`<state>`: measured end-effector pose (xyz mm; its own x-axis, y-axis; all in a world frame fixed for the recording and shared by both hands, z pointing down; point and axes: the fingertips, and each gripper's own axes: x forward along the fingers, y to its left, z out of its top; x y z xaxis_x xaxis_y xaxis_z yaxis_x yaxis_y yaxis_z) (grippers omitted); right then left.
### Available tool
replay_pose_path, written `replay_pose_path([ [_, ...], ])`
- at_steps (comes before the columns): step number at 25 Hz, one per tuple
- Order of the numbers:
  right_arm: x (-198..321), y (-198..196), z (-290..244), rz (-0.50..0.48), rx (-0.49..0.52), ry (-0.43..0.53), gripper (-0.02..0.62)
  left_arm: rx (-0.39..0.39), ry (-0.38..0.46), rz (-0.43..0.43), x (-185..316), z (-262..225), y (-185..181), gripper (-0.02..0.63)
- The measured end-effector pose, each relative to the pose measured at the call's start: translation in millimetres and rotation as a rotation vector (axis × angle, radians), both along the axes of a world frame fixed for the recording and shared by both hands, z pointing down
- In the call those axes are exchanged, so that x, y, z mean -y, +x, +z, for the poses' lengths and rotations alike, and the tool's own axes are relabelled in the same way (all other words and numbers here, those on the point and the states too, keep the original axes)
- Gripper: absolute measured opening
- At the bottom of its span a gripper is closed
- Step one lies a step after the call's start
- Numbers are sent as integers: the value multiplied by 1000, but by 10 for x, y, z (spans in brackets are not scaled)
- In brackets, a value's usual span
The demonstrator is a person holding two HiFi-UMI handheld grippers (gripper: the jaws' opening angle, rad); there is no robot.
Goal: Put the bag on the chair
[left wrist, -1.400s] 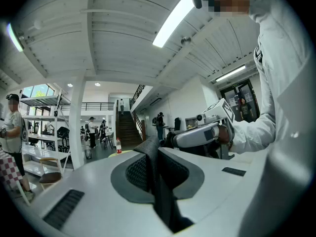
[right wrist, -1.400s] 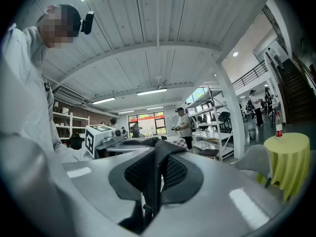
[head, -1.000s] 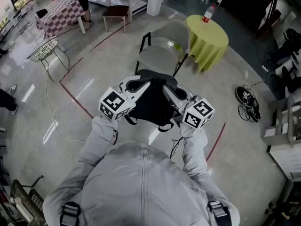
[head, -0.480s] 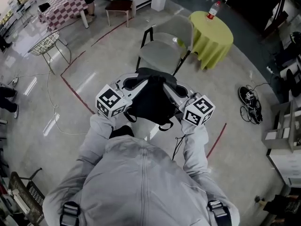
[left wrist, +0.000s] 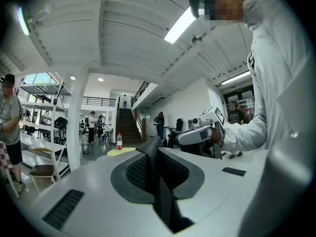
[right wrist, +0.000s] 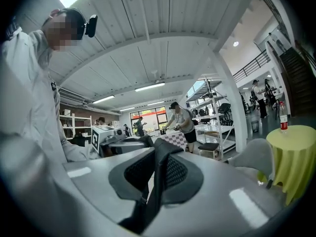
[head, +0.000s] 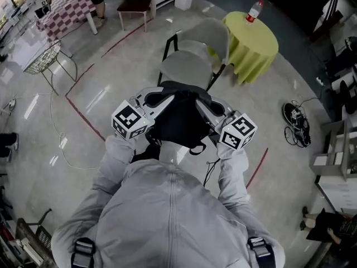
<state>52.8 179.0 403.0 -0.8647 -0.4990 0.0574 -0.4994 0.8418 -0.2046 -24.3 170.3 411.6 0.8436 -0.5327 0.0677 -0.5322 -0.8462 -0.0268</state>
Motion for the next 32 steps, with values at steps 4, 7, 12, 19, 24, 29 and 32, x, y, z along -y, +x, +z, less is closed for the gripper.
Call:
replay_pose_path([
  [4,511,55,1,47,14,-22,35,-9,-11,40,531,-3,54,26],
  [7,838,81,-10,69,13,-28,35,-9,-10,69,886,-19,67,26],
  [12,1408,110,-26,120,17,-31,35,13,18,106,1443,-54,74,26],
  [19,2143,115,-89,165,9,-22,37,33,61,126,2225,-109,18,26],
  [24,2580,167,-41,202,-35,-11,37,28,69,108,2675,-87,45,26],
  [29,2978,262,131,200,-71,-37,37,16,20,86,3103,75,90,26],
  [32,3254,346,240,192,-63,-59,37,34,3,79,3361,186,165,26],
])
